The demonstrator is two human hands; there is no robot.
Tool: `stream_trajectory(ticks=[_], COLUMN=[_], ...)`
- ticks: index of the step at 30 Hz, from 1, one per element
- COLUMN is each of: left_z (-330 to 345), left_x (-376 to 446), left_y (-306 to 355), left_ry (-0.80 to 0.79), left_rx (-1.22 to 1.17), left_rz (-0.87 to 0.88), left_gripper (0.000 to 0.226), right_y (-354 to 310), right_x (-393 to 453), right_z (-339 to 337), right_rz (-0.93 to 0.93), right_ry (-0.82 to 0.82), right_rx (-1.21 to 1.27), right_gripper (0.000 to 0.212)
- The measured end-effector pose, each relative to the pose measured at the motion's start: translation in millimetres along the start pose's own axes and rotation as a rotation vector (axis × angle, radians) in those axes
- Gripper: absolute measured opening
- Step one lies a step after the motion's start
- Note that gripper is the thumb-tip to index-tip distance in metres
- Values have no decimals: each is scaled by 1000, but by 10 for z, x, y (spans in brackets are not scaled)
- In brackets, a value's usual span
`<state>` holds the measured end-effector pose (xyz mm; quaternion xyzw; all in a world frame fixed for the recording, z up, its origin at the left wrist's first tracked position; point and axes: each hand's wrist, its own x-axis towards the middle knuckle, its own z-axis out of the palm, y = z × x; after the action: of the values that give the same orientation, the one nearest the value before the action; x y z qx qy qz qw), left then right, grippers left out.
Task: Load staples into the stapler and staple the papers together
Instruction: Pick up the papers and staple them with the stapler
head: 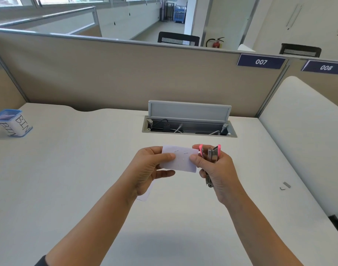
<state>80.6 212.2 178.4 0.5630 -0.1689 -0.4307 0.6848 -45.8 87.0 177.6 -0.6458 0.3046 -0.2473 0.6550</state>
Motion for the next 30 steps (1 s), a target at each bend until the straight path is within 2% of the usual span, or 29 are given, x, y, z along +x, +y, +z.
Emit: stream_trajectory(ticks=[6,11,14,17,21,30], left_z=[49,66,45,25,26,-35], left_x=[11,16,1,-9,-5,-4], left_y=[-39,-59,-45,-26,-12,-41], left_ry=[117,133,100,65,91,53], left_rx=[84,116,44,-70,-185,-197], left_rz=[84,69,42,-9,-57,-108], left_gripper=[7,10,7,16,15,14], right_y=[5,51,73,74,87,154], right_x=[-22,-16,-8,-6,-12,6], right_z=[81,205,226,227,226,221], right_rz=[-39,-50,-50,-50,-10,13], right_ry=[34,124,155,164,172,183], right_rx=[-6,55,120,126,110,86], right_gripper=[18,20,15,14,13,14])
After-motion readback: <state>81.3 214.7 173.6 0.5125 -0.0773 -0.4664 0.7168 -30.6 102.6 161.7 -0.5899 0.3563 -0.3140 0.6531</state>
